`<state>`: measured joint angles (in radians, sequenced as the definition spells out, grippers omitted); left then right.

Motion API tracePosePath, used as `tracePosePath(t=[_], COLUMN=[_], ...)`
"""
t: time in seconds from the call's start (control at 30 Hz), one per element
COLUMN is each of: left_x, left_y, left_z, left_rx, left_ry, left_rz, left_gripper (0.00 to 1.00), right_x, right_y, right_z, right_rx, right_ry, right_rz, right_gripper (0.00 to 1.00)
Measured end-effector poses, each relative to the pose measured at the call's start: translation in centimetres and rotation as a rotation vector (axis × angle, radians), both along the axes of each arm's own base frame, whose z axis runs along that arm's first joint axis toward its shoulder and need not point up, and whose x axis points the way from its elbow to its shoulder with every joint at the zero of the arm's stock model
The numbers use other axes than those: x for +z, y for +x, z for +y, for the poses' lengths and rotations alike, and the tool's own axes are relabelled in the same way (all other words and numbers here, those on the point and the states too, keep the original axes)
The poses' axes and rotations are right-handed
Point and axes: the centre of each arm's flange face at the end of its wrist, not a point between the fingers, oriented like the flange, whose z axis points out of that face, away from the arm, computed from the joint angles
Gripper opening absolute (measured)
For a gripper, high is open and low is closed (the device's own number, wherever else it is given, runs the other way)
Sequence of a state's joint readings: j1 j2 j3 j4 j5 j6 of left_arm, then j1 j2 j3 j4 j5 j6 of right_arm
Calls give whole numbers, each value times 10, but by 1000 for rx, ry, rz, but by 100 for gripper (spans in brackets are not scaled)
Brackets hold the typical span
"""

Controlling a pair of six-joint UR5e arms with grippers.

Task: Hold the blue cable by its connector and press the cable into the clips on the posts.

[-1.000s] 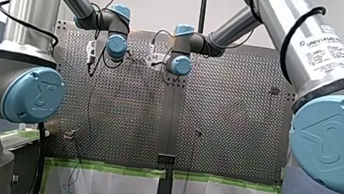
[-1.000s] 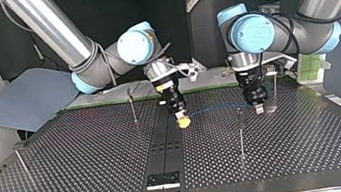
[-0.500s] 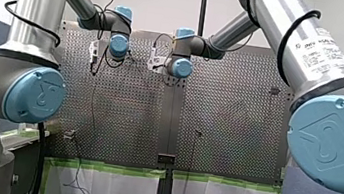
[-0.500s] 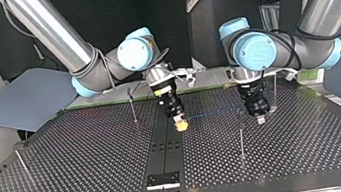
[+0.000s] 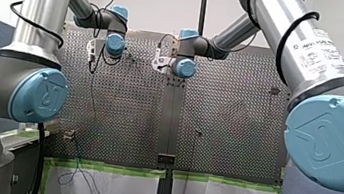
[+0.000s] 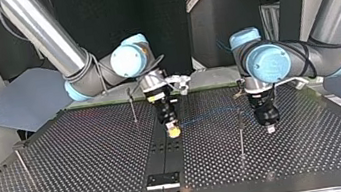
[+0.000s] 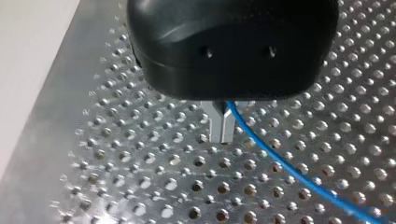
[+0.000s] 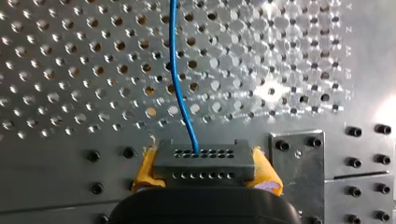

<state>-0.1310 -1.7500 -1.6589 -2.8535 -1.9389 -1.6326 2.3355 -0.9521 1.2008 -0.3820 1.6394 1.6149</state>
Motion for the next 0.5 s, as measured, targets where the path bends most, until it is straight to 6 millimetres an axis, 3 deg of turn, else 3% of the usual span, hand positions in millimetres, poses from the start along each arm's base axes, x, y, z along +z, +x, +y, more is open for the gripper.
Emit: tracePosePath(t=[0.33, 0.5], left_x=[-13, -13], left_y=[24, 36], left_z=[1, 14], left_rx=[-51, -44], left_ry=[2, 2], left_rz=[51, 68], left_gripper=[0, 0], right_x=[17, 17], right_y=[-7, -7], right_z=[-19, -22], right_rx=[-20, -23], right_ry=[-23, -23], right_rz=[-24, -24], right_gripper=[0, 0])
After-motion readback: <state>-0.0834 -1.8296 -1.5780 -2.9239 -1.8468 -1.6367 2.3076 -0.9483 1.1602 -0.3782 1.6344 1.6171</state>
